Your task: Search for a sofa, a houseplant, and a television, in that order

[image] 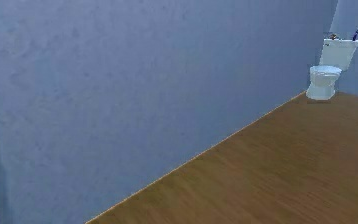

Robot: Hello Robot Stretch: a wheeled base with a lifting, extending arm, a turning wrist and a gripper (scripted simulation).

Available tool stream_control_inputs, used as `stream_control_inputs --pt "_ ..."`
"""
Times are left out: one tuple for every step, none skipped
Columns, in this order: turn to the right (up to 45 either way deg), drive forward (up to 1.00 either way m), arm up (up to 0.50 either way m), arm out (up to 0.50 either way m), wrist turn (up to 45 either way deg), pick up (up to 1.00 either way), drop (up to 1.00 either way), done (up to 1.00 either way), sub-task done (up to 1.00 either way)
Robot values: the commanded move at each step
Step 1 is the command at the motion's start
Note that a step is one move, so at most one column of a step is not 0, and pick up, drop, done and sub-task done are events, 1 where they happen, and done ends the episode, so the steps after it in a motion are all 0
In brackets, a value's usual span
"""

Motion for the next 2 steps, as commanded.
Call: stream_control_inputs --pt "45.0 0.0 0.0 0.0 0.0 0.0 0.0 0.0 0.0" --pt "3.0 0.0 0.0 0.0 0.0 0.0 0.0 0.0 0.0"
